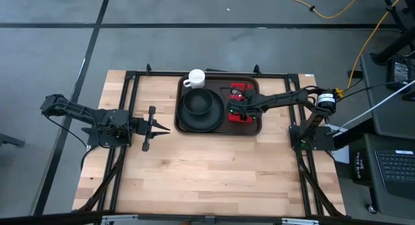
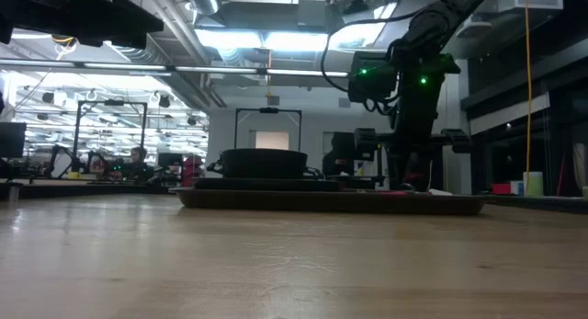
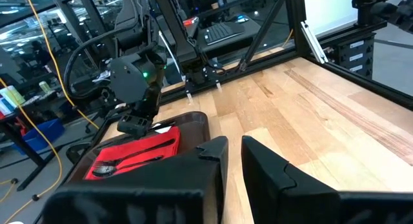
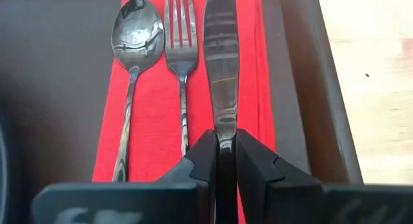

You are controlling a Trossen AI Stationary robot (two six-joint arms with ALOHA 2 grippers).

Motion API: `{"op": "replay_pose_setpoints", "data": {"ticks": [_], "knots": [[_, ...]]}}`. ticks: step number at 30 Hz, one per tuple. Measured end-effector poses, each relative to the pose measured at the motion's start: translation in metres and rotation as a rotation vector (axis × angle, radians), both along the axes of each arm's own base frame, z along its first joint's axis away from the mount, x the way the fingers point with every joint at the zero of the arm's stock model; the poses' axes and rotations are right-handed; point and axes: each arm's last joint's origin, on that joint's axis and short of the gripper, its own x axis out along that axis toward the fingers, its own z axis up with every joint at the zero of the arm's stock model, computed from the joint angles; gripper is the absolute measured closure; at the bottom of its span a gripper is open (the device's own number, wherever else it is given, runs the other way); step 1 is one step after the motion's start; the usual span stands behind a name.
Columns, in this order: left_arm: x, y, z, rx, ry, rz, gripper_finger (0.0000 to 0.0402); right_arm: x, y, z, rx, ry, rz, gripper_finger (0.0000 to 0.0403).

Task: Set up tray
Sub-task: Put the black dinner knife on top of the red napkin on the right side of the fork

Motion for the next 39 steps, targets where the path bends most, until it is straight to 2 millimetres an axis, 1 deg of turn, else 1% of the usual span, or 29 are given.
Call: {"op": "replay_pose_setpoints", "data": {"ticks": [3,9,17,29,31,35,39], "knots": [[0.0,0.0,0.0,0.0,0.0,0.0,0.0365,0.001,0.0,-0.004,0.003,0.004,-0.001,0.0361],[0.0,0.0,0.0,0.0,0.0,0.0,0.0362,0.007,-0.004,-0.019,0.001,0.02,0.012,0.0361],[0.0,0.0,0.0,0.0,0.001,0.0,0.0365,0.004,-0.014,-0.019,0.033,0.03,-0.002,0.0361],[0.0,0.0,0.0,0.0,0.001,0.0,0.0362,0.003,-0.015,-0.019,0.028,0.05,0.017,0.0361],[0.0,0.0,0.0,0.0,0.001,0.0,0.0363,0.003,-0.016,-0.019,0.03,0.049,0.016,0.0352],[0.0,0.0,0.0,0.0,0.001,0.0,0.0365,0.003,-0.017,-0.019,0.04,0.047,0.013,0.0311],[0.0,0.0,0.0,-0.001,0.001,0.0,0.0363,0.001,-0.018,-0.02,0.058,0.051,0.007,0.0303]]}}
